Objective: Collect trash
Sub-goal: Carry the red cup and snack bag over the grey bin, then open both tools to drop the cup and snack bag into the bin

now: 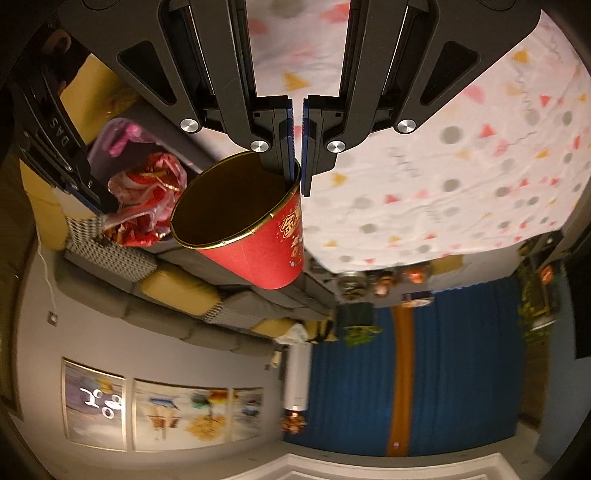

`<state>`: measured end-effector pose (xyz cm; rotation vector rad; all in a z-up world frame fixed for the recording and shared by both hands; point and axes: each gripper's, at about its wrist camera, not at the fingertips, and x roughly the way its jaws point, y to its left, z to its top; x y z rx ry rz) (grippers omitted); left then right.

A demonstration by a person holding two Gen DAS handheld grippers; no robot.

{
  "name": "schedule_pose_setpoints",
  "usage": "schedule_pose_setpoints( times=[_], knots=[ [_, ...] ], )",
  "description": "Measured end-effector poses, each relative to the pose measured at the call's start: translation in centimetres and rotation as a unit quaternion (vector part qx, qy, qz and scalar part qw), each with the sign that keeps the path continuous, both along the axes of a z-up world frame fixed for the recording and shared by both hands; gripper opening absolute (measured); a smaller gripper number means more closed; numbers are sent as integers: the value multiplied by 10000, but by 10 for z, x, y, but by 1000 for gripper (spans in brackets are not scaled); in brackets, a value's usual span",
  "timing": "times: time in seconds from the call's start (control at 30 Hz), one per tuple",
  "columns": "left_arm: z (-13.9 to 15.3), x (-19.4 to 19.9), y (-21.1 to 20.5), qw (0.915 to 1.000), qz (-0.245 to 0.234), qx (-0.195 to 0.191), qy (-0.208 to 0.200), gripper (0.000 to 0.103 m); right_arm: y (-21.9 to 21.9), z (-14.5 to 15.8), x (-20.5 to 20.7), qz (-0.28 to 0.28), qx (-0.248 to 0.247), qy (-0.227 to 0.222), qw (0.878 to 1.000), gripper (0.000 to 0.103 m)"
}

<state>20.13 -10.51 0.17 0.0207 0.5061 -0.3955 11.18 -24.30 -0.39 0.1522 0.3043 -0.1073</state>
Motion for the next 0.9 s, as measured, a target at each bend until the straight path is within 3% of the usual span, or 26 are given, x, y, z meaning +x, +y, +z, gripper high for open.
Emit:
schedule_pose_setpoints(
  times=[0.43,0.73,0.8,0.87,0.9],
  knots=[
    [-29,33,-105,9961,-772,-33,425,2,-71,-26,1,-820,75,182,9964,7],
    [-49,45,-142,9897,-1225,-109,738,4,-94,-37,7,-990,109,290,9946,9],
    [-51,45,-144,9894,-1244,-98,735,8,-96,-39,8,-1018,135,332,9942,14],
    [-54,46,-141,9906,-1171,-14,711,22,-98,-42,8,-1051,165,350,9937,31],
    [-55,45,-138,9910,-1138,-13,709,27,-98,-42,6,-1068,168,336,9936,33]
  ],
)
